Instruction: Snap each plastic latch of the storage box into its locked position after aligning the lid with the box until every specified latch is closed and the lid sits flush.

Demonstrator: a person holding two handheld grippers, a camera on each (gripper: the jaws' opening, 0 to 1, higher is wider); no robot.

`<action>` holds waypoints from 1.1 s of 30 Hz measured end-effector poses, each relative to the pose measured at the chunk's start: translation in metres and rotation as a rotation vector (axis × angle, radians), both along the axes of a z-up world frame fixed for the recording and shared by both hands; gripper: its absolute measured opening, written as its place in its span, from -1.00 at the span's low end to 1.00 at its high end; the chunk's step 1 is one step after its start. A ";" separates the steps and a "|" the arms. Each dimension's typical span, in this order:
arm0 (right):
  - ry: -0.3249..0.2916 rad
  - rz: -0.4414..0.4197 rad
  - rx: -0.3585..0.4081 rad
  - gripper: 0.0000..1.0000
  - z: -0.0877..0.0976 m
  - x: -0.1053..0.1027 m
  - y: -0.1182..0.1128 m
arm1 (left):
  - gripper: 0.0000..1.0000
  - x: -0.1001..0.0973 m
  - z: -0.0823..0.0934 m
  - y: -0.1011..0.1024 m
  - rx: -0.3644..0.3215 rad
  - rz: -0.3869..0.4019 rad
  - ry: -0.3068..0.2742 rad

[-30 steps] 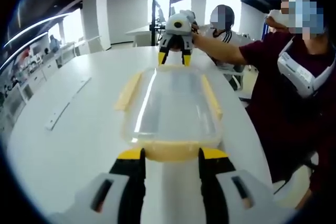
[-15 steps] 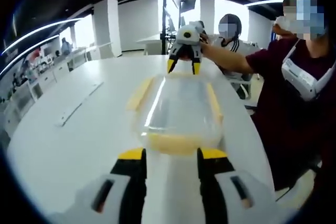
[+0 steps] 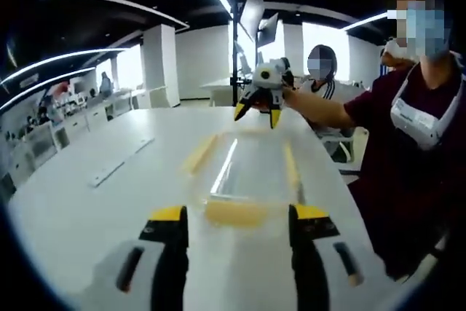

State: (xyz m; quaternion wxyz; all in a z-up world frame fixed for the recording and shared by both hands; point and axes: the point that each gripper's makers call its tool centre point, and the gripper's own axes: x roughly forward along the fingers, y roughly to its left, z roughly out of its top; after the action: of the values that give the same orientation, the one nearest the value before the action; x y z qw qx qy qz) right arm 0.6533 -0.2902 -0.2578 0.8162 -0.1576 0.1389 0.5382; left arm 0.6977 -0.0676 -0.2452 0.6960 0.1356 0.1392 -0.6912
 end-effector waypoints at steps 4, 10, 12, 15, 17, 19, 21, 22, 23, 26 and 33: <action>-0.011 -0.011 -0.015 0.04 0.001 -0.004 -0.002 | 0.12 -0.002 0.001 -0.004 -0.025 0.017 -0.012; -0.090 -0.035 0.115 0.14 0.031 0.002 0.005 | 0.09 0.011 0.016 -0.016 -0.113 0.092 -0.046; -0.130 -0.047 0.146 0.16 0.039 0.006 0.011 | 0.06 0.011 0.018 -0.024 -0.137 0.099 -0.056; -0.145 -0.059 0.155 0.17 0.036 0.012 0.024 | 0.10 0.014 0.019 -0.035 -0.169 0.125 -0.061; -0.143 -0.059 0.157 0.21 0.031 0.016 0.031 | 0.17 0.013 0.018 -0.041 -0.187 0.127 -0.054; -0.139 -0.058 0.159 0.21 0.027 0.017 0.037 | 0.16 0.014 0.019 -0.044 -0.203 0.136 -0.052; -0.144 -0.067 0.170 0.20 0.025 0.019 0.043 | 0.15 0.019 0.019 -0.047 -0.213 0.177 -0.073; -0.143 -0.080 0.189 0.19 0.025 0.021 0.046 | 0.14 0.022 0.021 -0.047 -0.224 0.191 -0.095; -0.145 -0.091 0.194 0.19 0.025 0.023 0.047 | 0.13 0.021 0.023 -0.048 -0.243 0.197 -0.084; -0.137 -0.127 0.234 0.19 0.025 0.029 0.050 | 0.10 0.022 0.026 -0.051 -0.272 0.209 -0.054; -0.121 -0.217 0.283 0.09 0.020 0.041 0.050 | 0.09 0.026 0.019 -0.060 -0.293 0.268 -0.052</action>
State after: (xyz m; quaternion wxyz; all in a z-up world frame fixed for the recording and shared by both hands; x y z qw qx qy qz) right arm 0.6945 -0.2399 -0.2379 0.8903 -0.0576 0.0288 0.4507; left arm 0.7234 -0.1276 -0.2259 0.7975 0.0309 0.0360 -0.6015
